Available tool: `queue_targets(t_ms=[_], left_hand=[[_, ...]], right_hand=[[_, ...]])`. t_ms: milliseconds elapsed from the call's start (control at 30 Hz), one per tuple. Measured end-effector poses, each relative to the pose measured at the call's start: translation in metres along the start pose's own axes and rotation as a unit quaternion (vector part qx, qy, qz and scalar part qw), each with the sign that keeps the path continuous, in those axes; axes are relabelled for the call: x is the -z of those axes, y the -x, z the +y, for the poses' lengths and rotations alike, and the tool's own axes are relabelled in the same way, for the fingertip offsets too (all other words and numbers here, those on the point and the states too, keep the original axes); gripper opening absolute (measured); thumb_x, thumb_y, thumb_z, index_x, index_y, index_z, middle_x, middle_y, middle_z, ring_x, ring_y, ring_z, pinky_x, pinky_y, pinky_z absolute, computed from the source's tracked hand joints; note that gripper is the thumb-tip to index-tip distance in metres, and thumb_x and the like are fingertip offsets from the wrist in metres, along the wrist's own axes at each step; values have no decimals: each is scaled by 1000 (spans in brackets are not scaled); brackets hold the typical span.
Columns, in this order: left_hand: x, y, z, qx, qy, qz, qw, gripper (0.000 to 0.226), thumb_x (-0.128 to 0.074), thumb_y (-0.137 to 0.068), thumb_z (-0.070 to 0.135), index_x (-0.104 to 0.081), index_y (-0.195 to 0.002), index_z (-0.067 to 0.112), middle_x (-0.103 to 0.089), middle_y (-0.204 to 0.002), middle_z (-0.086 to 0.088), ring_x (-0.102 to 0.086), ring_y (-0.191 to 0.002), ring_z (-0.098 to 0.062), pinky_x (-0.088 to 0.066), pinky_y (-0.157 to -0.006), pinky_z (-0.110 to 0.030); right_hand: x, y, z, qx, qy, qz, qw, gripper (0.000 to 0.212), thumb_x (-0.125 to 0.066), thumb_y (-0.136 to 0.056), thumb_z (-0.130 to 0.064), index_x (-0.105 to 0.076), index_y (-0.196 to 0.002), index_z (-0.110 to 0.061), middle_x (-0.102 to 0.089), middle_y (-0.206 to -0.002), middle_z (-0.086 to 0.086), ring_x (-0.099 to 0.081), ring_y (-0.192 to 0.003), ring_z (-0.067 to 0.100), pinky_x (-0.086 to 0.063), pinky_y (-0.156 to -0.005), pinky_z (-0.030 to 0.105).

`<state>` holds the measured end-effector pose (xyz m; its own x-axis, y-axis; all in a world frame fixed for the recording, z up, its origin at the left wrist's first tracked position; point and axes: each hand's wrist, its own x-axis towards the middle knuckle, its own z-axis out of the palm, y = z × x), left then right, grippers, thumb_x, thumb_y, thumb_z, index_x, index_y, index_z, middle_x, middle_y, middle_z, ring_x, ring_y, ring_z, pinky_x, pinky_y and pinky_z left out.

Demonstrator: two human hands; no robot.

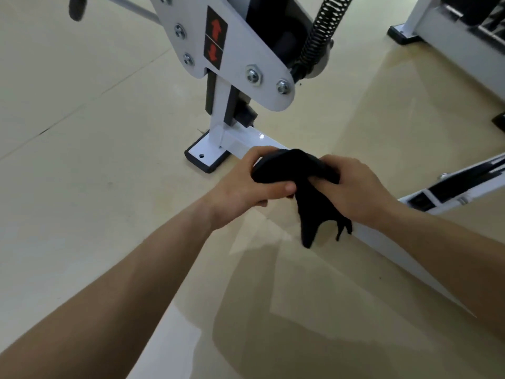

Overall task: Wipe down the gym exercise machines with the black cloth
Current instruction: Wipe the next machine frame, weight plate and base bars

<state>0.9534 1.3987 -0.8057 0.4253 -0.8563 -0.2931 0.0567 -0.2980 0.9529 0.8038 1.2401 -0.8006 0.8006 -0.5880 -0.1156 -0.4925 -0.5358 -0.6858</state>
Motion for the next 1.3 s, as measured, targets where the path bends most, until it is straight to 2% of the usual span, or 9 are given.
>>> queue_targets(t_ms=[233, 367, 533, 633, 767, 867, 967, 1167, 1300], left_hand=[[-14, -15, -6, 12, -74, 210, 975, 20, -61, -93, 15, -69, -77, 25, -65, -62, 21, -60, -61, 5, -46, -60, -11], [-15, -36, -14, -17, -144, 300, 943, 32, -64, -85, 31, -56, -71, 4, -50, -68, -5, -45, -65, -12, -37, -61, -30], [-27, -39, 2, -203, -246, 399, 860, 24, -59, -83, 14, -73, -98, 27, -59, -110, 11, -58, -102, -11, -44, -79, -21], [-21, -36, -11, -268, -359, 357, 820, 49, -55, -81, 1, -70, -121, 25, -61, -122, 5, -60, -105, -12, -46, -77, -21], [-3, -38, -62, -269, -562, 181, 761, 50, -57, -87, 5, -61, -135, 20, -56, -141, -6, -59, -114, -31, -57, -78, -41], [-3, -34, -77, -192, -655, 75, 727, 64, -72, -79, 39, -54, -138, 25, -36, -158, -7, -41, -137, -33, -47, -102, -47], [-13, -30, -66, -158, -640, 102, 745, 67, -57, -76, 68, -58, -127, 23, -36, -155, -5, -23, -148, -32, -27, -119, -46], [-44, -70, -55, -189, -567, 93, 796, 54, -38, -105, 37, -35, -153, 13, -30, -162, -3, -17, -153, -20, -16, -124, -43], [-21, -86, -80, -209, -623, 88, 748, 58, -32, -106, 33, -18, -160, 17, -14, -168, 0, -7, -155, -15, -5, -125, -36]], right_hand=[[23, 4, 33, -40, 12, -31, 999, 14, -69, -90, -29, -63, -101, -35, -69, -93, -13, -64, -86, 10, -43, -69, 26], [34, -1, 35, -1, 72, 85, 994, 10, -61, -95, -23, -65, -102, -28, -66, -96, -5, -61, -94, 23, -38, -75, 29], [46, -10, 11, 73, 29, 310, 948, 21, -50, -93, -17, -62, -110, -16, -65, -109, 3, -58, -97, 21, -39, -81, 27], [33, -2, 19, 113, 91, 290, 946, 18, -51, -95, -14, -60, -110, -10, -61, -112, 9, -55, -95, 27, -34, -75, 28], [1, 18, 54, 96, 188, 89, 974, 13, -55, -91, -15, -59, -103, -17, -59, -120, 2, -58, -97, 31, -48, -72, 38], [-11, 29, 66, 130, 263, 17, 956, 19, -55, -85, -31, -64, -96, -20, -60, -125, 0, -59, -105, 30, -51, -77, 39], [-8, 22, 57, 103, 235, 35, 966, 32, -45, -86, -49, -64, -92, -24, -58, -118, -5, -54, -103, 23, -43, -76, 34], [-37, -13, 57, 62, 287, -13, 956, 63, -36, -99, -45, -27, -149, -7, -45, -136, 15, -53, -111, 35, -45, -85, 44], [-53, -34, 55, 87, 376, 10, 923, 67, -32, -101, -49, -20, -149, -4, -48, -126, 14, -55, -101, 31, -39, -72, 38]])
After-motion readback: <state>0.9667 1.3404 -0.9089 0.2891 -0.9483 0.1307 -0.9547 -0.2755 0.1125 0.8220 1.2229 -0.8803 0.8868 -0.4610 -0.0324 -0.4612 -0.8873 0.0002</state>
